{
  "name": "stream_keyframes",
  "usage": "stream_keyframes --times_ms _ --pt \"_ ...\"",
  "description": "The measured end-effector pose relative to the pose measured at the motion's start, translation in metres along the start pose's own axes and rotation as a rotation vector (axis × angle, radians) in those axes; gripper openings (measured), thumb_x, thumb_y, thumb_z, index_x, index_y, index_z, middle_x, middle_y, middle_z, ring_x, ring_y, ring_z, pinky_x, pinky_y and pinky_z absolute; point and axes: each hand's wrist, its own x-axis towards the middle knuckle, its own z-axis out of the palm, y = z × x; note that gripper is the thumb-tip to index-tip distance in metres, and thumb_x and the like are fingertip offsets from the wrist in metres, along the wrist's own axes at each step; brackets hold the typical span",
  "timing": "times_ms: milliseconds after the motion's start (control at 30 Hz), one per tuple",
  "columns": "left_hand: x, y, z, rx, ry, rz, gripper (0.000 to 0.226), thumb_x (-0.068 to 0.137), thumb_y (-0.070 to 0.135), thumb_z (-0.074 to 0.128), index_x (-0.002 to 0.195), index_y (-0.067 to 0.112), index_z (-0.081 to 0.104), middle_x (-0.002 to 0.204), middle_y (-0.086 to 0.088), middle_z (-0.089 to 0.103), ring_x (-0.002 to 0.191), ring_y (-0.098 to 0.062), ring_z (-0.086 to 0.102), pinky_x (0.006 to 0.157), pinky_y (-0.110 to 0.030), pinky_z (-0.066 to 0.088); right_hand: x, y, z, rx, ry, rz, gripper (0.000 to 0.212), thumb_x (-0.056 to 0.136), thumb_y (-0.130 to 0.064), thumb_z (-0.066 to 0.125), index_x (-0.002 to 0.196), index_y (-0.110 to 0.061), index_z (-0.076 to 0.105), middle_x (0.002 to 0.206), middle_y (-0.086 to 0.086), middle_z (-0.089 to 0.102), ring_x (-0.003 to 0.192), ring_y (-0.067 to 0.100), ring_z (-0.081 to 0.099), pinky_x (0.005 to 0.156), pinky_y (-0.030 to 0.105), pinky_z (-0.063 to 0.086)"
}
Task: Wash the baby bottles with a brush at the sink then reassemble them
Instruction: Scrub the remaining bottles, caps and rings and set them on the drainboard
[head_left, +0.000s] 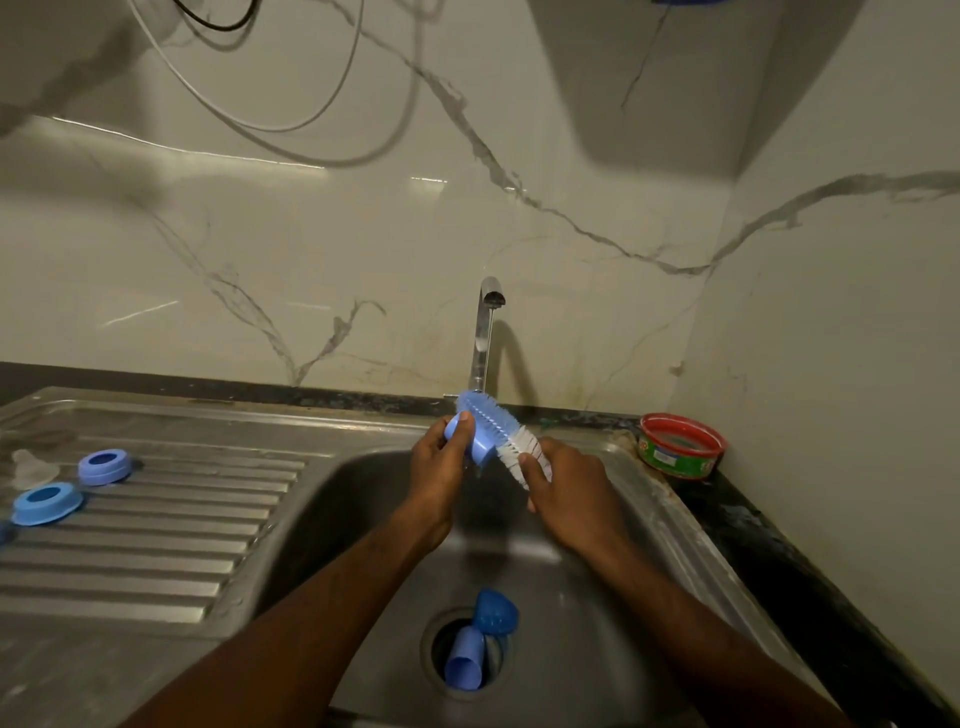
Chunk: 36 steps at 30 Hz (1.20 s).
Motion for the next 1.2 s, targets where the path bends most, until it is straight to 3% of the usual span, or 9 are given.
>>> stream_keyframes --times_ms 133,367,533,633,700,800,900,1033,1200 --pt "-0.001 0.001 -0.003 -0.034 -0.08 -0.018 0.02 0.097 0.032 0.063 0.113 0.022 0.069 0.106 -0.002 0.075 0.101 -0.019 0.073 0.082 -0.031 0.059 0.0 0.006 0.001 -0.029 -0.096 0.094 0.041 0.106 -0.046 0.043 0.131 -0.02 0.061 0.107 0.003 0.073 0.098 0.017 0.067 0.088 0.031 0.049" --pt "0.007 -0.003 -0.006 -0.12 0.048 -0.184 0.02 0.101 0.019 0.059 0.116 0.007 0.067 0.111 -0.015 0.073 0.103 -0.026 0.071 0.083 -0.029 0.061 -0.004 -0.003 -0.013 -0.142 0.042 0.094 0.035 0.105 -0.04 0.049 0.135 -0.022 0.053 0.121 0.002 0.067 0.105 0.018 0.065 0.08 0.027 0.047" --pt "0.001 -0.002 0.003 -0.243 0.09 -0.264 0.025 0.099 0.02 0.058 0.114 0.002 0.069 0.104 -0.02 0.076 0.1 -0.031 0.073 0.092 -0.041 0.057 -0.002 -0.025 -0.013 -0.309 -0.158 0.156 0.044 0.107 -0.029 0.047 0.149 -0.016 0.036 0.144 0.013 0.052 0.129 0.026 0.054 0.107 0.038 0.043" --pt "-0.002 -0.005 0.011 -0.229 0.047 -0.308 0.031 0.102 0.029 0.055 0.117 0.004 0.067 0.103 -0.018 0.076 0.095 -0.027 0.074 0.08 -0.032 0.059 0.005 -0.026 -0.016 -0.342 -0.085 0.095 0.032 0.108 -0.025 0.04 0.139 -0.017 0.045 0.13 0.014 0.059 0.116 0.029 0.061 0.099 0.045 0.05" --pt "0.0 -0.006 0.013 -0.114 0.08 -0.325 0.037 0.101 0.036 0.057 0.112 0.003 0.068 0.098 -0.023 0.073 0.086 -0.026 0.071 0.07 -0.028 0.057 0.012 -0.028 -0.021 -0.323 -0.109 0.161 0.038 0.106 -0.024 0.049 0.143 -0.015 0.044 0.142 0.011 0.054 0.128 0.025 0.055 0.106 0.038 0.043" --pt "0.003 -0.003 0.01 -0.029 0.126 -0.259 0.037 0.099 0.038 0.059 0.103 0.004 0.071 0.097 -0.023 0.071 0.09 -0.027 0.068 0.08 -0.036 0.054 0.018 -0.029 -0.02 -0.276 0.0 0.12 0.041 0.105 -0.03 0.052 0.145 -0.021 0.044 0.141 0.006 0.053 0.122 0.02 0.057 0.093 0.031 0.046" --pt "0.006 0.001 -0.001 0.018 0.256 -0.216 0.027 0.097 0.037 0.063 0.092 0.011 0.069 0.09 -0.011 0.071 0.084 -0.023 0.066 0.07 -0.031 0.052 0.006 -0.028 -0.017 -0.317 0.106 0.005 0.036 0.103 -0.039 0.051 0.137 -0.028 0.047 0.132 0.004 0.046 0.101 0.017 0.061 0.071 0.026 0.04" --pt "0.006 -0.001 -0.013 0.048 0.262 -0.202 0.022 0.096 0.035 0.066 0.103 0.014 0.069 0.088 -0.005 0.069 0.084 -0.019 0.065 0.064 -0.026 0.048 -0.001 -0.019 -0.012 -0.372 0.135 -0.044 0.03 0.104 -0.037 0.05 0.133 -0.029 0.052 0.127 -0.002 0.061 0.107 0.017 0.065 0.077 0.029 0.045" --pt "0.0 0.001 0.002 0.084 0.107 -0.074 0.033 0.098 0.04 0.06 0.124 0.02 0.065 0.113 -0.001 0.067 0.107 -0.018 0.06 0.083 -0.028 0.046 0.008 -0.013 -0.013 -0.381 0.19 0.002 0.029 0.107 -0.036 0.045 0.132 -0.026 0.053 0.119 0.001 0.069 0.102 0.02 0.067 0.079 0.032 0.049"
